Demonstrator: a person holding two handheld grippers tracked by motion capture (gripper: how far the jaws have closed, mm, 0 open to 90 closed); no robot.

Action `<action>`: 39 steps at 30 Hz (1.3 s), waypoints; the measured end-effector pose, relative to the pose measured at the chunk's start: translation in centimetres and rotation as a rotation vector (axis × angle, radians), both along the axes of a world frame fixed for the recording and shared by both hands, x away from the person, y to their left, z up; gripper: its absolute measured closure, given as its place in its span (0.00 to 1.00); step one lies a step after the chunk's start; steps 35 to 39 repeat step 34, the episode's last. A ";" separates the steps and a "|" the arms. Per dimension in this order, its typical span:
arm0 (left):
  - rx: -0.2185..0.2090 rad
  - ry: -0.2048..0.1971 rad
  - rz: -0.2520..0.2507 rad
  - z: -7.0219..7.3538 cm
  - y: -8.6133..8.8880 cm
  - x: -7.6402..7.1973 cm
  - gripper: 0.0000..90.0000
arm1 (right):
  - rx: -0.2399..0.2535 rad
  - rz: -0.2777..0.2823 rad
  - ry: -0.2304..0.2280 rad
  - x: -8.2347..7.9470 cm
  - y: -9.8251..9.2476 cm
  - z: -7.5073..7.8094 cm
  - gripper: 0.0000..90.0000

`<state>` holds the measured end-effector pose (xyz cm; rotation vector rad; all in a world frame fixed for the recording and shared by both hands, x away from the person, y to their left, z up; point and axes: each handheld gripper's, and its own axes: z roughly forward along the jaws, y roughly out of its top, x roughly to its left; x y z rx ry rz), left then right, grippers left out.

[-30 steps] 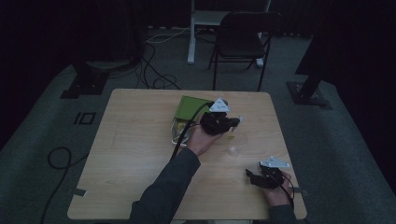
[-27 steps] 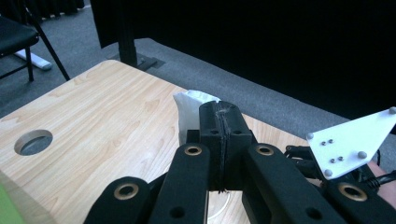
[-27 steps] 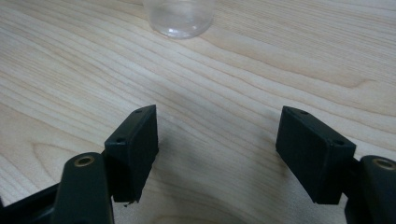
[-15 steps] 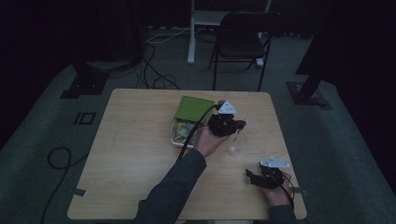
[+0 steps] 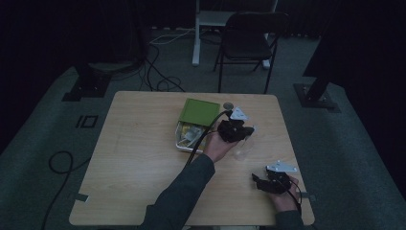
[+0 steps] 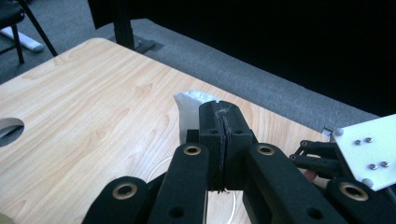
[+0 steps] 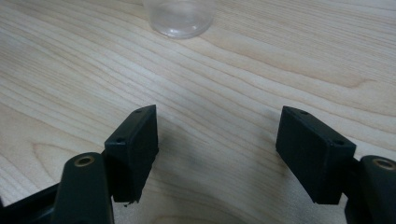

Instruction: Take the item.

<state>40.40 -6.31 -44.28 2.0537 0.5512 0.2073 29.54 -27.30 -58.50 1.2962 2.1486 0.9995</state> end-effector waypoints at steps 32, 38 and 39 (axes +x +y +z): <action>0.061 -0.025 0.099 -0.3 7.5 -1.0 0.72 | 0.002 -0.002 0.003 0.0 0.0 0.0 0.33; 0.061 -0.023 0.104 -0.3 7.9 -1.2 0.71 | 0.001 -0.002 0.003 0.0 0.0 0.0 0.33; 0.061 -0.023 0.104 -0.3 7.9 -1.2 0.71 | 0.001 -0.002 0.003 0.0 0.0 0.0 0.33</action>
